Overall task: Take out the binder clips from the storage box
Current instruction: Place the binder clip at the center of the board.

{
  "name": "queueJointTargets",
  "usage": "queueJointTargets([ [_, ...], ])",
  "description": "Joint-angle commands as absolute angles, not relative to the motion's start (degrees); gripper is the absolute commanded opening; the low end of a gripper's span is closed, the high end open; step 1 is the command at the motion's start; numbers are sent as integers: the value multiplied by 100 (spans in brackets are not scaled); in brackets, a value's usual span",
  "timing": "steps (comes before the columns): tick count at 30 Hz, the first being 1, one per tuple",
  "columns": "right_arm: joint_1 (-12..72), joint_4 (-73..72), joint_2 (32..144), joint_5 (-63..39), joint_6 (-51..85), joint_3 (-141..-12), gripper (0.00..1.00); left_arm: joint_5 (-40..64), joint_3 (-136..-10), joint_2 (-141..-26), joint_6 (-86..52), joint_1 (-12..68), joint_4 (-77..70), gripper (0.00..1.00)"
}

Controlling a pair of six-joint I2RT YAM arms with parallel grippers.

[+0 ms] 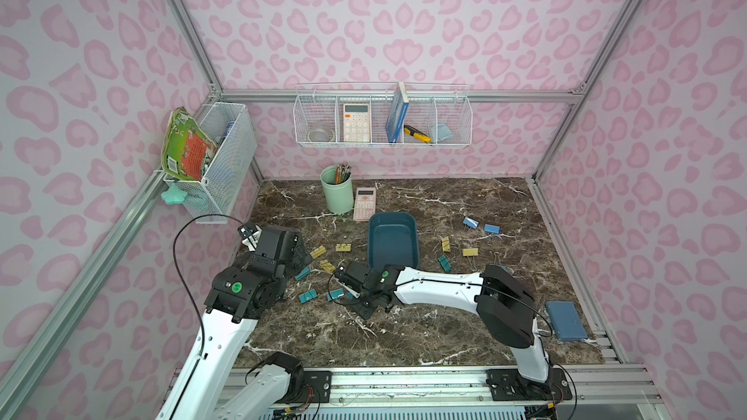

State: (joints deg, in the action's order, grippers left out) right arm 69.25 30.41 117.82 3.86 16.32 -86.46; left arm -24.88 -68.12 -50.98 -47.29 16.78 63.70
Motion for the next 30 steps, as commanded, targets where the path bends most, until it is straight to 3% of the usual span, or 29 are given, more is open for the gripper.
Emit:
queueJointTargets([
  [1, 6926, 2845, 11734, 440, 1755, -8409, 0, -2402, -6752, -5019, -4790, 1668, 6521, 99],
  [7, 6910, 2638, 11787, 543, 1826, -8124, 0, -2279, -6654, -4973, -4815, 1678, 6504, 99],
  [9, 6870, 2657, 11810, 594, 1858, -8145, 9, -2235, -6650, -4992, -4814, 1674, 6501, 99],
  [11, 6840, 2681, 11703, 709, 1888, -8148, 26, -2198, -6666, -5010, -4805, 1670, 6495, 99],
  [14, 6757, 2663, 11383, 794, 1890, -8102, 31, -2163, -6645, -5027, -4790, 1670, 6446, 99],
  [24, 6287, 2644, 9663, 2111, 1928, -7849, 79, -2203, -6676, -5571, -4678, 1670, 5995, 99],
  [30, 5206, 1818, 8314, 2724, 2147, -6730, 92, -2823, -6520, -6168, -4249, 1662, 5320, 99],
])
